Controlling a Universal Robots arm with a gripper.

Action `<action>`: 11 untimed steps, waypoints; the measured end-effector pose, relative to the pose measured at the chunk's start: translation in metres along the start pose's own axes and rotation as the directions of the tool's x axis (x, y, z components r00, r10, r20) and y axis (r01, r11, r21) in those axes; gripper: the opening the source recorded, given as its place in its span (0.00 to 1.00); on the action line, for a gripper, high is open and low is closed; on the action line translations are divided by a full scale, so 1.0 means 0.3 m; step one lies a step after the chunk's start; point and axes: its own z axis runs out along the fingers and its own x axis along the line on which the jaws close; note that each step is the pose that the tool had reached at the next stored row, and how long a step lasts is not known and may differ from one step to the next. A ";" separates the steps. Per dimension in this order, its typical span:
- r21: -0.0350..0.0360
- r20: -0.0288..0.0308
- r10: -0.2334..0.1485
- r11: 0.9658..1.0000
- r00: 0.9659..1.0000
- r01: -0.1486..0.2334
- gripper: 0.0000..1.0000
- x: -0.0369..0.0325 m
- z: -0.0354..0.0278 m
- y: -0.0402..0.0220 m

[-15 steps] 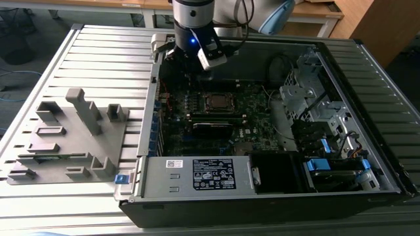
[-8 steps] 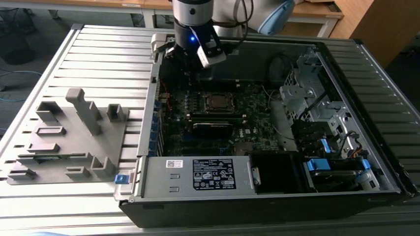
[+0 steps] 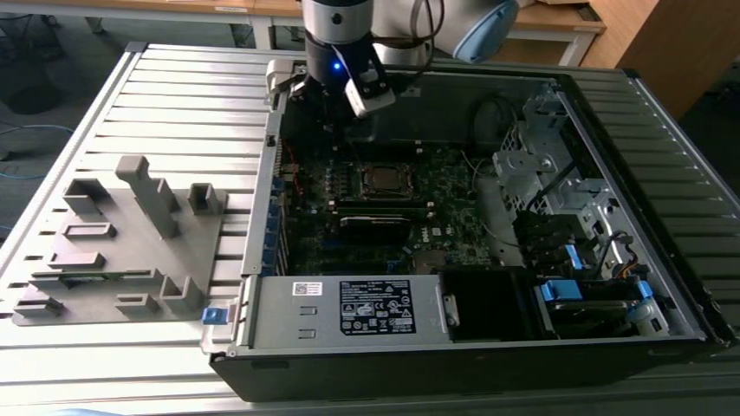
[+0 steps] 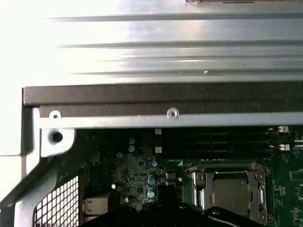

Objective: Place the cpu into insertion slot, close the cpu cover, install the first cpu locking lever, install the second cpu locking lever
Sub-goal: 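Install the first cpu locking lever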

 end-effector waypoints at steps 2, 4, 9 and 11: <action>0.000 0.000 0.000 1.000 1.000 0.000 0.11 0.000 0.002 0.009; -0.001 0.000 0.000 1.000 1.000 0.000 0.11 0.001 0.003 0.016; -0.002 0.000 0.000 1.000 1.000 0.000 0.11 0.002 0.007 0.030; -0.003 0.000 0.000 1.000 1.000 0.000 0.11 0.002 0.009 0.034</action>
